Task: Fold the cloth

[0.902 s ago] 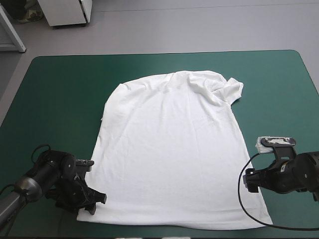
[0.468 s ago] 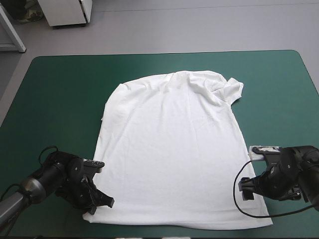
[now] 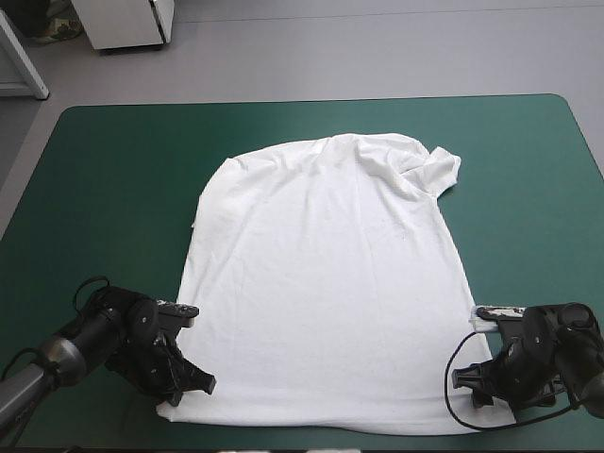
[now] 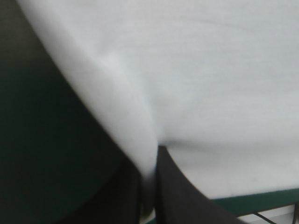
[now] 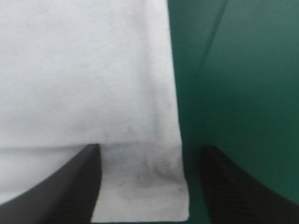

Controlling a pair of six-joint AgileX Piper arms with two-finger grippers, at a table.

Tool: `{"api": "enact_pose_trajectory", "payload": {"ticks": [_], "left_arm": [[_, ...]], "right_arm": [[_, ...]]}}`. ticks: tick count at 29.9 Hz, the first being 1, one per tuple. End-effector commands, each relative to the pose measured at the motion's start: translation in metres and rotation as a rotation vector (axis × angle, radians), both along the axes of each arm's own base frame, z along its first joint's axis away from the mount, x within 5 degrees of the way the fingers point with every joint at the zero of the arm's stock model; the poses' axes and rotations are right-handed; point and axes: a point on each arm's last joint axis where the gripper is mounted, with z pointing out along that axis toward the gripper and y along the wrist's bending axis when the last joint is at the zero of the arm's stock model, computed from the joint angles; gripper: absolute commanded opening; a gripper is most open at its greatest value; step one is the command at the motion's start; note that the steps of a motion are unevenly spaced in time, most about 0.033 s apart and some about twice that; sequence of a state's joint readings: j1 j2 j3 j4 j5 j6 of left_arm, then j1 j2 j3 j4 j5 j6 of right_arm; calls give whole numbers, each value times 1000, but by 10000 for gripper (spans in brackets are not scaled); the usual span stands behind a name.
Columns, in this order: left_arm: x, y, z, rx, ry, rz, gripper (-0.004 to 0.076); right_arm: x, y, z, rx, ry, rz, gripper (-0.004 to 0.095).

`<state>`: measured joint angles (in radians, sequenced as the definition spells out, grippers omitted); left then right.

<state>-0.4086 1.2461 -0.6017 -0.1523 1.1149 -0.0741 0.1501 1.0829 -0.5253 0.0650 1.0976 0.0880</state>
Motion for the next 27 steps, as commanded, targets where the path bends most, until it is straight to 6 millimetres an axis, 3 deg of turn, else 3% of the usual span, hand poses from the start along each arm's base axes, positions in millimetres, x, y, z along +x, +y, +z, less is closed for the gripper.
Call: {"api": "enact_pose_trajectory", "payload": {"ticks": [1,10,13,16,19,24,27], "left_arm": [[15,-14,-12,-117,-151,70,-9],[15,-14,-12,-115,-155,40,-9],[21,-14,-5,-93,-193,11,-9],[35,-15,15,-60,-245,-23,-9],[55,-16,50,-19,-342,-38,-9],[88,-19,151,-13,-655,-35,-9],[92,-15,218,-21,-859,-17,-9]], "right_arm": [[2,8,-8,84,30,-18,351],[13,11,-20,92,73,54,-16],[22,12,-3,100,0,61,-15],[35,14,33,114,-125,75,-15],[46,16,84,137,-292,82,-15],[61,14,179,125,-604,86,-15],[62,11,234,110,-786,66,-15]]}}
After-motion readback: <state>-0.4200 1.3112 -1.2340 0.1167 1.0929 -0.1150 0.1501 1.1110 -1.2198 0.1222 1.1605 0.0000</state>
